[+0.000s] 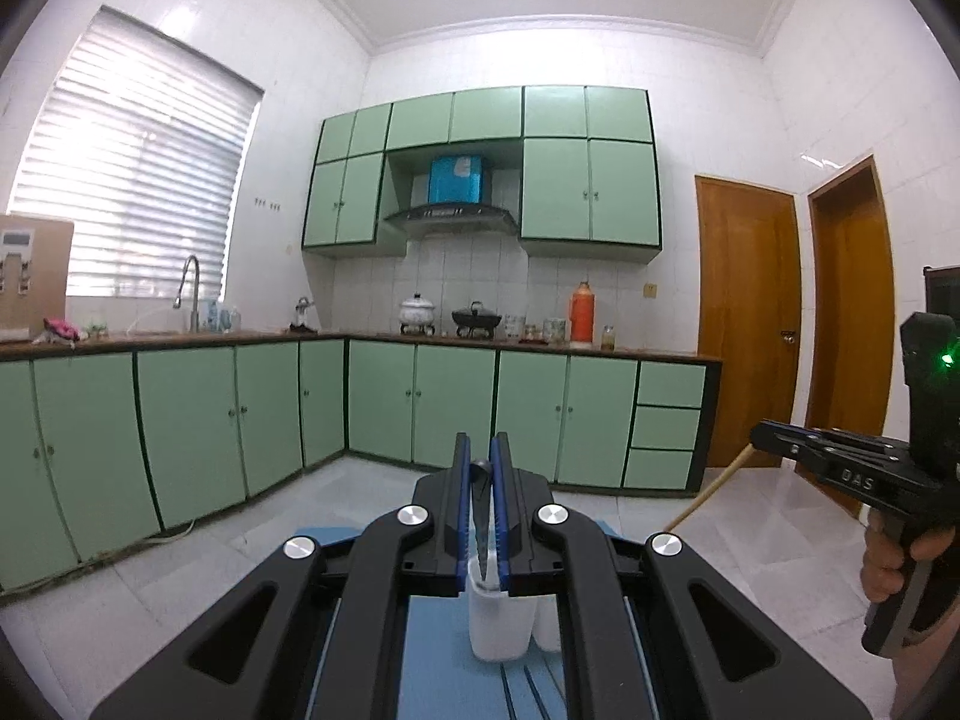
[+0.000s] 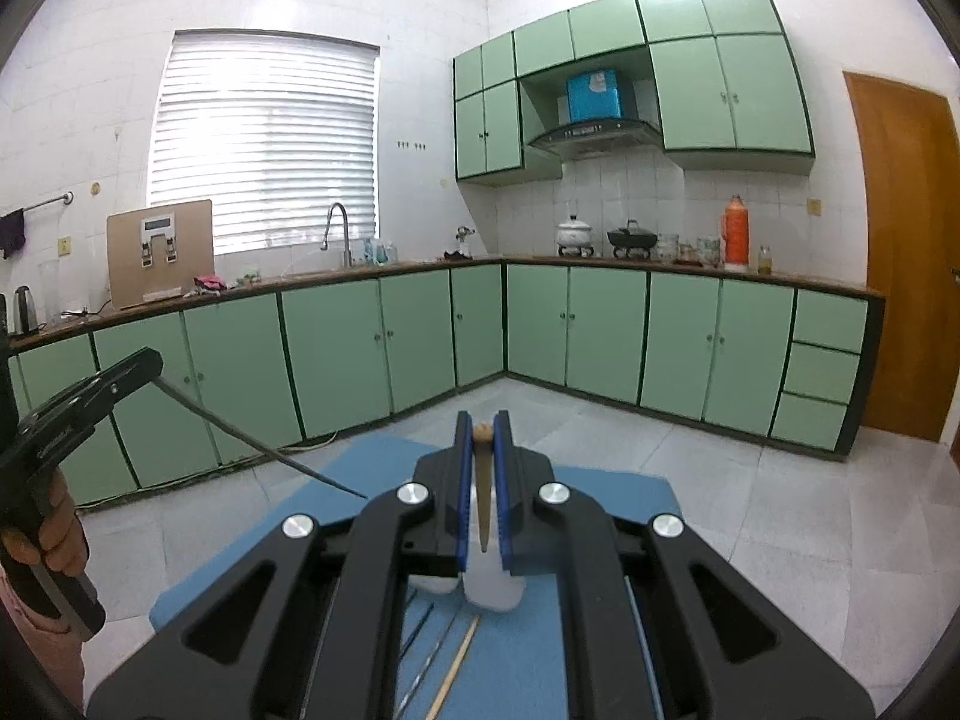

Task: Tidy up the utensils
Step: 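Lift the grey chopstick with the left tool into the holder while the right tool inserts the wooden one, then open both tools to release the chopsticks inside the holder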

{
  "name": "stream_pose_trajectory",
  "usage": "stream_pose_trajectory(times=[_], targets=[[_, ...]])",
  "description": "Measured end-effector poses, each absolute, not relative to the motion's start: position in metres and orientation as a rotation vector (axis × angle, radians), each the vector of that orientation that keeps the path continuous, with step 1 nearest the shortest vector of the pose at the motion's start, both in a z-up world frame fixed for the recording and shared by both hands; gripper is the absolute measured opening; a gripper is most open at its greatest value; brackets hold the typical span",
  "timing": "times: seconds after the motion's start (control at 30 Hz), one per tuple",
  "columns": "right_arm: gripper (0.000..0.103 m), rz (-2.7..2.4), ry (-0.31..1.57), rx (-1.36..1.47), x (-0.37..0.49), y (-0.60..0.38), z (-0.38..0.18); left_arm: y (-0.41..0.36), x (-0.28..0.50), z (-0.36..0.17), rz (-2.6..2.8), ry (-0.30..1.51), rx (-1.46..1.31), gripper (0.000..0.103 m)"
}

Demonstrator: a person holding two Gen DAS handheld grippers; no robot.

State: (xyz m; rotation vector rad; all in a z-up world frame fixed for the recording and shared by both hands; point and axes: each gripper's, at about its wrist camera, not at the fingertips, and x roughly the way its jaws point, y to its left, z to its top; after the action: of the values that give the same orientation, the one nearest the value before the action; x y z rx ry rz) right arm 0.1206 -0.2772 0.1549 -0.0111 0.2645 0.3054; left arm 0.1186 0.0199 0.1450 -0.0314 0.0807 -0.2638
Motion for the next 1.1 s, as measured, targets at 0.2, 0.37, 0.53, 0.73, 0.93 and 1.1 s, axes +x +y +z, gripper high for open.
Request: stream_pose_trajectory(times=[0.2,0.37,0.53,0.73,0.93,1.1], targets=[[0.006,0.308,0.307,-0.028,0.161,-0.269,0.162,0.000,0.156,0.153,-0.292,0.101,-0.018,0.007],[0.006,0.315,0.373,-0.042,0.194,-0.258,0.149,-0.023,0.208,0.139,-0.313,0.179,0.001,0.007],[0.006,0.326,0.429,-0.027,0.223,-0.253,0.128,-0.035,0.250,0.116,-0.324,0.252,-0.011,0.007],[0.006,0.333,0.476,-0.015,0.243,-0.247,0.102,-0.045,0.280,0.088,-0.323,0.318,-0.006,0.007],[0.006,0.334,0.515,0.002,0.257,-0.242,0.078,-0.045,0.299,0.064,-0.316,0.370,-0.016,0.007],[0.006,0.334,0.498,0.026,0.260,-0.241,0.078,-0.043,0.298,0.061,-0.307,0.354,-0.020,0.007]])
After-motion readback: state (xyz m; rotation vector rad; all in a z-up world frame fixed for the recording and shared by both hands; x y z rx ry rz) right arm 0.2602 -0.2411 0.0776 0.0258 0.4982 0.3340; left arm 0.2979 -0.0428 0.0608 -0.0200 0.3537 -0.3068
